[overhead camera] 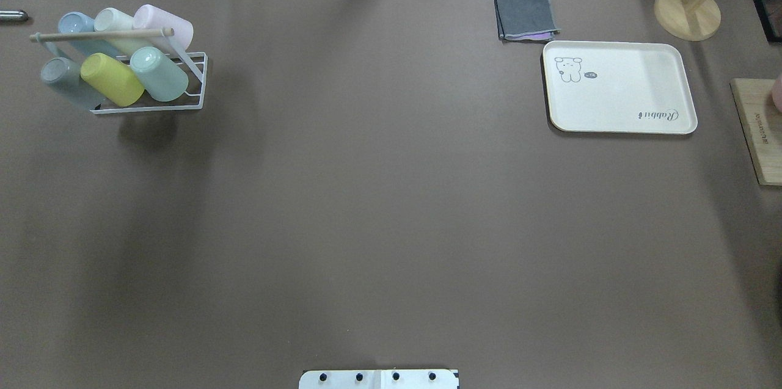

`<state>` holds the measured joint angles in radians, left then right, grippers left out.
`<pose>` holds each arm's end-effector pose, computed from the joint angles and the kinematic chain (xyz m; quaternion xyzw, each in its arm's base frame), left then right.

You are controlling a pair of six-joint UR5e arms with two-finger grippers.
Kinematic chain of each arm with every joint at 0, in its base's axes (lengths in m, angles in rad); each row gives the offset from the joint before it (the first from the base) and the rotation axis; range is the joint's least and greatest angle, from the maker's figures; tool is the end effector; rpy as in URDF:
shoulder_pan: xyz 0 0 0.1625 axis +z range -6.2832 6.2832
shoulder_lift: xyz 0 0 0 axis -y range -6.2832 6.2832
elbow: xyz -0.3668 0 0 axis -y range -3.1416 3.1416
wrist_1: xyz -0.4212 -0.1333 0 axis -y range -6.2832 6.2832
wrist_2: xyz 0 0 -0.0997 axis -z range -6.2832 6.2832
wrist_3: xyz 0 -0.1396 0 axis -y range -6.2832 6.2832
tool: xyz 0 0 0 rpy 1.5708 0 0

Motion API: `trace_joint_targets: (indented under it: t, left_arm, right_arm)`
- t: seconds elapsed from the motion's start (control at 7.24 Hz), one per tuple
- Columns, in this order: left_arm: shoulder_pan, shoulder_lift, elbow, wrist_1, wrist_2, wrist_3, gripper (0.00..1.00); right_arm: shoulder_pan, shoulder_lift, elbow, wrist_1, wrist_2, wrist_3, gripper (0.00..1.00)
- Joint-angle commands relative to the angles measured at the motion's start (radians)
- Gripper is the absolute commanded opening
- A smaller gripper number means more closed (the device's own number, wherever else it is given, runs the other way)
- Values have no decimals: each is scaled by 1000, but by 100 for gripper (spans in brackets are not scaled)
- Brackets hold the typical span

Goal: Pick up and place green cup on tray

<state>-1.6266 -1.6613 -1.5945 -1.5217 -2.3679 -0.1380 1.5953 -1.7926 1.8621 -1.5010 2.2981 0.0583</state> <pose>-0.0645 -0.5547 0.5707 0.0140 0.3888 -0.0765 0.9180 0.0516 -0.4516 0.5805 0.0590 -0.3559 0.0139 0.9326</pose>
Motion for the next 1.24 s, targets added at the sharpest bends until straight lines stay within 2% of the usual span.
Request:
trace_joint_targets:
  t: [0.0, 0.55, 0.97, 1.1]
  left_arm:
    - [-1, 0, -1, 0, 1, 0, 98]
    - [-1, 3, -1, -9, -2, 1, 98]
    - [10, -11, -65, -18, -8, 0, 98]
    - [61, -30, -94, -18, -7, -49, 98]
  right_arm:
    - [0, -8, 2, 1, 1, -2, 100]
    - [0, -13, 8, -1, 1, -2, 100]
    - [-1, -22, 5, -5, -2, 0, 100]
    - [-2, -21, 6, -5, -6, 0, 100]
